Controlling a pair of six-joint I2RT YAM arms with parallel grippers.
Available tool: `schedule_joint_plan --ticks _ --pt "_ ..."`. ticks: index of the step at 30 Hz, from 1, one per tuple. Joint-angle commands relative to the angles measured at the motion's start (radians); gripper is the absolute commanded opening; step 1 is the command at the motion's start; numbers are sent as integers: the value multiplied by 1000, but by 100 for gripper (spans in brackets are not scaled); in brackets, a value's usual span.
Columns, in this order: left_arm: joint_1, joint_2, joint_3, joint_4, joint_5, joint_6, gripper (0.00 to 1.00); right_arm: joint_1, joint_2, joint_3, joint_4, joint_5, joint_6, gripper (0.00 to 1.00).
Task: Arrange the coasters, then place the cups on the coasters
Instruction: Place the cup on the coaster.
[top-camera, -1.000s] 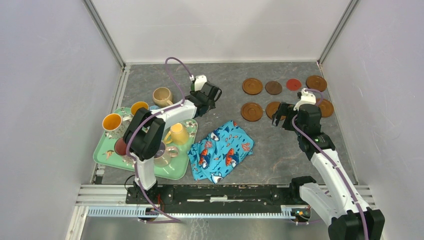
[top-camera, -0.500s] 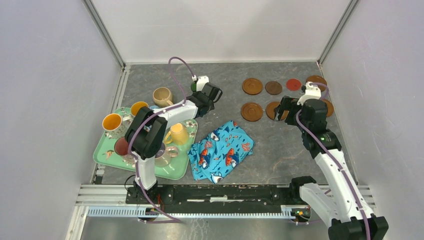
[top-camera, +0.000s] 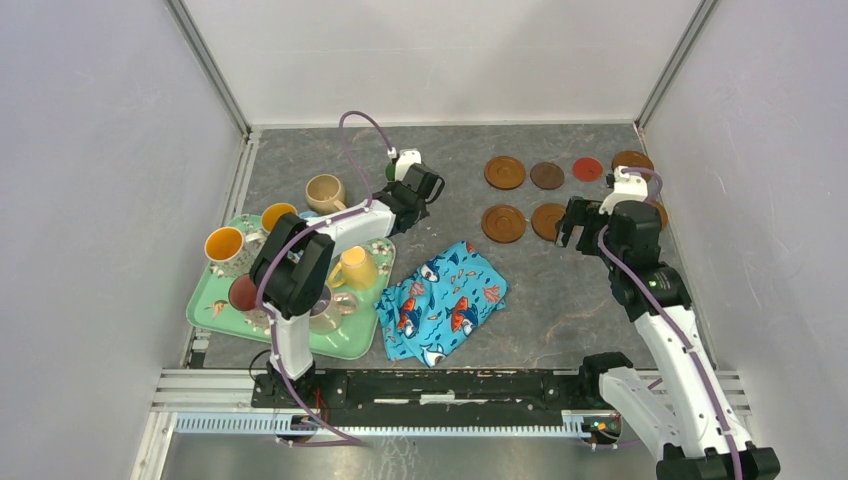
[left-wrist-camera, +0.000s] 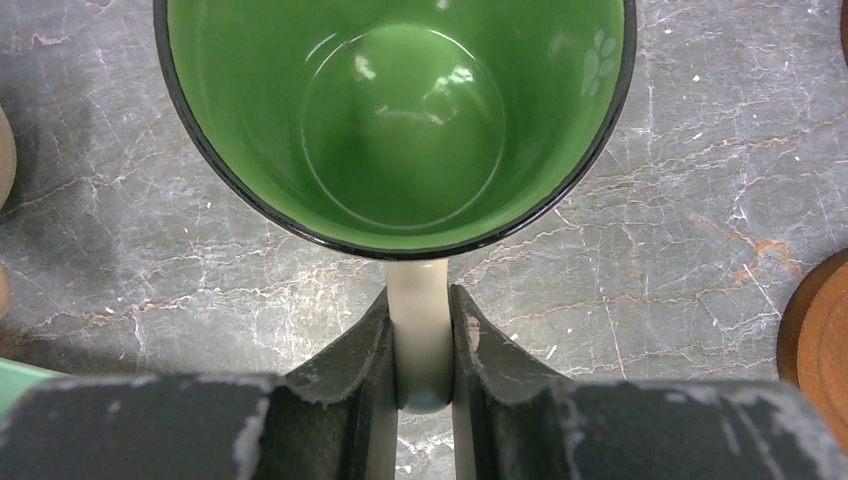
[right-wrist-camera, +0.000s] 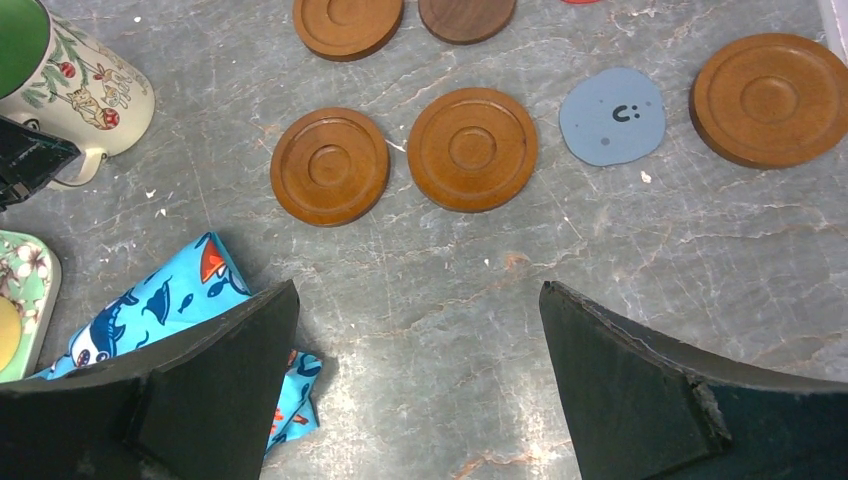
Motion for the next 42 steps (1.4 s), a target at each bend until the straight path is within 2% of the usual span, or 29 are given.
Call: schedule_joint_plan --ticks 1,7,16,25,33,42 --pt "-4 -64 -3 111 44 106 2 2 -19 54 -20 47 -34 98" --pt "-4 -68 33 84 97 142 2 2 -12 70 -28 38 -39 98" --pt "-4 -114 12 187 208 231 2 3 -20 69 -30 33 -39 98" --pt "-11 -88 100 261 313 308 2 2 -11 91 -28 9 -40 98" --pt "-37 -4 237 324 376 353 2 2 -9 117 -24 -52 -36 98" --pt "-74 157 457 376 421 410 2 3 -16 149 -48 -74 -33 98"
